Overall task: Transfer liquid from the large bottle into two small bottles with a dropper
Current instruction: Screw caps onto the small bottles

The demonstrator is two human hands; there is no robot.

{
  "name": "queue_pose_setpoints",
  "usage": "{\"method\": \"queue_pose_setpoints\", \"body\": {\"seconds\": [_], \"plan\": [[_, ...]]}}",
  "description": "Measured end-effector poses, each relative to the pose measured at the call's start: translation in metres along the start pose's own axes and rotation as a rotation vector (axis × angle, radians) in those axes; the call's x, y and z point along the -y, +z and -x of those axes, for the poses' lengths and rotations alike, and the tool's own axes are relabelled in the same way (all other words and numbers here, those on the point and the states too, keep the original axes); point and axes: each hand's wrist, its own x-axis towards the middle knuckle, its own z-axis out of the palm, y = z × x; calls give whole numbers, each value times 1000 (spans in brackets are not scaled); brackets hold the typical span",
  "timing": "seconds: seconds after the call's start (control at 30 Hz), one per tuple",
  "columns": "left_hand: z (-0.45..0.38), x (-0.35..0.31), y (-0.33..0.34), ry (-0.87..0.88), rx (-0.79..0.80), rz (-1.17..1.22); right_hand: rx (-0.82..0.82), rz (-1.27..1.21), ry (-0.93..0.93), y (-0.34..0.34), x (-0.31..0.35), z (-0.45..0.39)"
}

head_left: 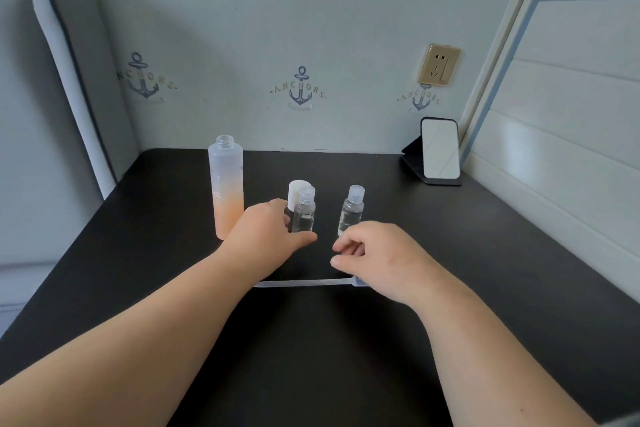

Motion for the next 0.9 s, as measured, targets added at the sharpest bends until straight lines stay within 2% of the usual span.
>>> {"method": "queue_pose_setpoints", "body": {"seconds": [0.13,0.33,0.6,0.77,0.9], "plan": [[17,0,-19,-2,-25,-9,47,101,7,8,-4,13],[58,12,-55,-8,-171,156,-48,144,49,18,-5,34],[91,28,-65,-200,-136,484,-77,191,48,16,-13,47],[97,34,-53,-228,-75,512,-94,76,95,4,-30,47],[102,33,-45,-211,-36,470,-1,3,100,-5,-42,44]]}}
